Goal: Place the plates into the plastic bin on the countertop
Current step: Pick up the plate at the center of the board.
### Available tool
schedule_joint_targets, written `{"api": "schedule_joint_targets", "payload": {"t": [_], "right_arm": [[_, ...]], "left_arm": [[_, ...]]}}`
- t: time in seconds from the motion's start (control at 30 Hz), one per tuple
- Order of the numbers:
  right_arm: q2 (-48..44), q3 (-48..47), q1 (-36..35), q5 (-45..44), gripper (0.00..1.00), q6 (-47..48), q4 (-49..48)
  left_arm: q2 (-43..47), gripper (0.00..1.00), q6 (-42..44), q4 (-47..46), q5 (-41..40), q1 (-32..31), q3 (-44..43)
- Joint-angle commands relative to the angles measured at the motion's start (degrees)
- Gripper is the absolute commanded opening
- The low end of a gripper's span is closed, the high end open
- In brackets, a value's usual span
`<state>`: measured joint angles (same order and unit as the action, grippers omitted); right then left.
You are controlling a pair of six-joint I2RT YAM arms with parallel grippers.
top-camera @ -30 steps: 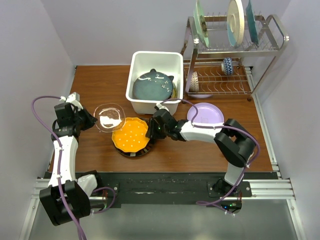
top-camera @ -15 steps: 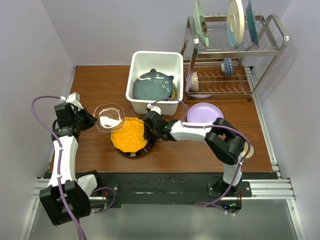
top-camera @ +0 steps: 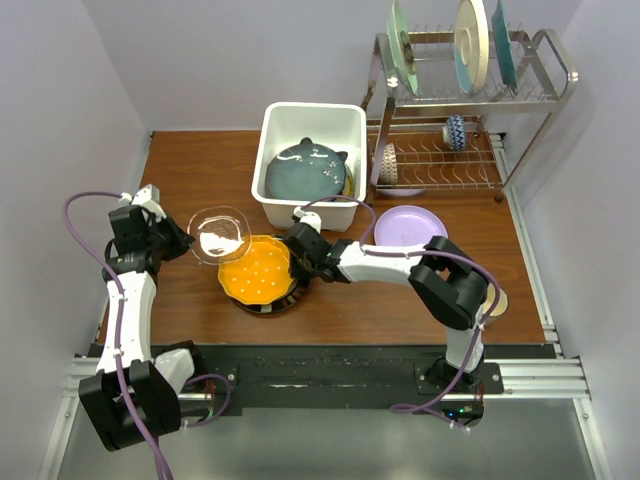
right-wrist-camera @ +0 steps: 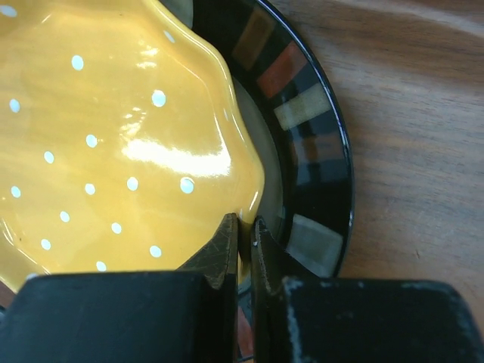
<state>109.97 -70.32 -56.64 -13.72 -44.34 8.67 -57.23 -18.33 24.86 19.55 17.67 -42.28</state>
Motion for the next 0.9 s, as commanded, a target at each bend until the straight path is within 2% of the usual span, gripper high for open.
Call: {"api": "schedule_joint_targets", "payload": {"t": [0.0,0.5,0.87], "right_arm": [[-4.8,1.9,-0.6,-4.9,0.00,2.1,1.8],[-12.5,5.8,-0.4,-4.3,0.00,1.9,1.1],[-22.0,8.2,-0.3,-4.1,0.00,1.6,1.8]], "left_arm": [[1.4,0.00,1.1,-2.3,0.5,0.6,0.1],[2.6,0.00,0.8,-1.9,-1.1,0.6,-0.1],[2.7,0.00,0.7,-1.9,-1.4,0.7,-0.1]]}}
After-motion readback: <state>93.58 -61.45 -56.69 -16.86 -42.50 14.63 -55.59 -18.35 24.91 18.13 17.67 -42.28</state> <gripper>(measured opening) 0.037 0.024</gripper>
